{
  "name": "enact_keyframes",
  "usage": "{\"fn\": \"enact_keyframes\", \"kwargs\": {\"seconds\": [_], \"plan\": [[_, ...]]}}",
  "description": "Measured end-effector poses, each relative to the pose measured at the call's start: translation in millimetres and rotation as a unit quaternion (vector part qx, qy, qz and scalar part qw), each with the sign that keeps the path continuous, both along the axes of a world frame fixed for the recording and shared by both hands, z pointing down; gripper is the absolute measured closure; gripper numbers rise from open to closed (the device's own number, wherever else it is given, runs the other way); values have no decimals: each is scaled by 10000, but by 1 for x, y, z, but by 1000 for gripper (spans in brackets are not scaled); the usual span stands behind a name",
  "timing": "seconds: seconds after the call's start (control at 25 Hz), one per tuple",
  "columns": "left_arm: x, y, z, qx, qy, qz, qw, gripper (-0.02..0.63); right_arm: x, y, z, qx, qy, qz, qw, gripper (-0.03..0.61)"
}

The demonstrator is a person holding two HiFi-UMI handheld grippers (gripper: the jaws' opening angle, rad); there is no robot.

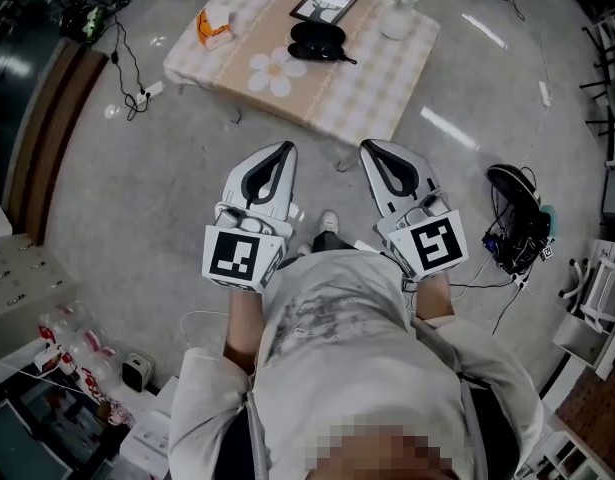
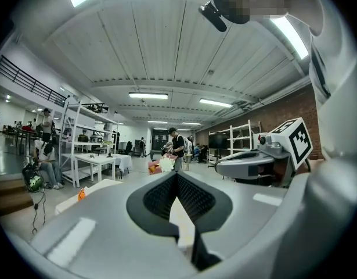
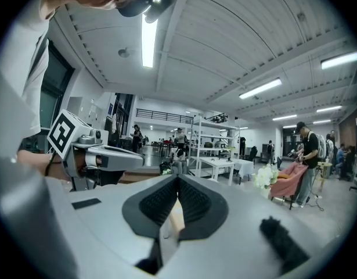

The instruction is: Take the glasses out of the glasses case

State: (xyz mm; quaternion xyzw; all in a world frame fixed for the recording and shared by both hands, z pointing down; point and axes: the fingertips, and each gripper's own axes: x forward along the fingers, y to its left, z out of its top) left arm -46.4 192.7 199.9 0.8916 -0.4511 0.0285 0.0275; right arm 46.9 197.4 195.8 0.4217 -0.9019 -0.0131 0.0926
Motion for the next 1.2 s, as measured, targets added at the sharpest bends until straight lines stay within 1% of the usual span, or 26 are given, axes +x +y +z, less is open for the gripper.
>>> {"fn": "enact_keyframes", "kwargs": {"seconds": [0.2, 0.36, 0.56, 0.84, 1.2], "plan": [[12, -9, -2, 10, -28, -98, 9999, 604, 13, -13, -1, -93, 18, -14, 10000, 561], [21, -12, -2, 36, -74, -108, 9999, 604, 18, -16, 0, 52, -26, -220, 9997, 561], [28, -21, -4, 75, -92, -197, 9997, 604, 26, -25, 1, 72, -46, -289, 9995, 561], [29, -32, -3, 34, -104, -275, 9996, 604, 26, -37, 1, 69, -59, -359, 9993, 561], [28, -60, 0, 21, -64, -252, 9997, 604, 25, -63, 4, 49, -21, -332, 9994, 561]]}}
